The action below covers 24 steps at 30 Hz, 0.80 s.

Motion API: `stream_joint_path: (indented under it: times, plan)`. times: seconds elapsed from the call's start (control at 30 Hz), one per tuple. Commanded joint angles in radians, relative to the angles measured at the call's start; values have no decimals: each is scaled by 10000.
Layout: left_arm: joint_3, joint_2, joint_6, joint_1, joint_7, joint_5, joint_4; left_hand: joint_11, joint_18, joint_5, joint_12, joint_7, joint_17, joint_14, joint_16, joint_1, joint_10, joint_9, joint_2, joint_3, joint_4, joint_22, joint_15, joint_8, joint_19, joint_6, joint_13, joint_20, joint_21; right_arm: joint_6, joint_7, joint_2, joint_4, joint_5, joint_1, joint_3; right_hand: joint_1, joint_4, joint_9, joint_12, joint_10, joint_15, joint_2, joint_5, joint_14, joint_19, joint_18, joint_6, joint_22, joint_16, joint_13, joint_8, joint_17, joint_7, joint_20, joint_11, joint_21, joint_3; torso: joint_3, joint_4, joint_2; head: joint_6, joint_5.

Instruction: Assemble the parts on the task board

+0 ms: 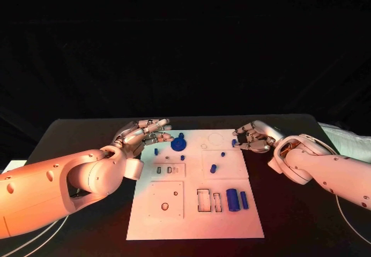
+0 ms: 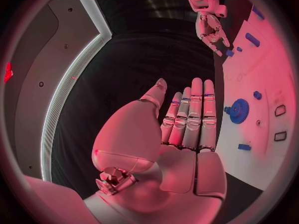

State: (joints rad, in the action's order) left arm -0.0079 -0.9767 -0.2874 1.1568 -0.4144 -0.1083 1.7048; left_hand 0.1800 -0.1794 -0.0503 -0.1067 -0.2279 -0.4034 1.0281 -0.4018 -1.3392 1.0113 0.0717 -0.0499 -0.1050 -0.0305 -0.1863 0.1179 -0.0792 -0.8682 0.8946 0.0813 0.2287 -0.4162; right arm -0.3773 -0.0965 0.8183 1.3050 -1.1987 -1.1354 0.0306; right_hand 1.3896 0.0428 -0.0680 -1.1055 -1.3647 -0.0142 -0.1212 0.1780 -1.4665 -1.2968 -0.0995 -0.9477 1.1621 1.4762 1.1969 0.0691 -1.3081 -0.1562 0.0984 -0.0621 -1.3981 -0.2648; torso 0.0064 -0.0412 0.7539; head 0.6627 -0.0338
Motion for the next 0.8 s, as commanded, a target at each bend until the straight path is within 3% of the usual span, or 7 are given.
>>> stream_joint_path:
  times: [0.03, 0.43, 0.8]
  plan:
    - [5, 9, 211, 5, -64, -28, 37, -14, -20, -16, -27, -118, -2, -75, 62, -36, -65, 6, -74, 11, -55, 16, 9, 48, 68, -48, -13, -5, 45, 144, 357, -85, -87, -211, 29, 0, -69, 39, -4, -36, -90, 42, 66, 34, -714, -74, 174, -112, 13, 53, 21, -9, -1012, 8, 30, -1, -46, 14, 0, -6, -1, 41, -21]
    - [5, 11, 232, 5, -50, -28, 72, -14, -20, -16, -27, -118, -2, -75, 62, -36, -65, 6, -74, 11, -55, 16, 9, 48, 68, -48, -13, -5, 45, 277, 696, -292, -302, -379, 74, 0, -120, 8, -30, -129, -115, 25, 174, -27, -725, -111, 182, -382, 68, 90, 105, 66, -1077, 40, 19, 25, -75, -27, 11, -17, -15, 126, -73]
    - [5, 18, 243, 4, -46, -28, 99, -14, -20, -16, -27, -118, -2, -75, 62, -36, -65, 6, -74, 11, -55, 16, 9, 48, 68, -48, -13, -5, 45, 451, 789, -381, -412, -441, 76, 0, -130, -27, -41, -152, -117, 2, 235, -83, -732, -128, 185, -558, 93, 114, 131, 106, -1120, 76, 2, 56, -86, -68, 15, -7, -12, 94, 14]
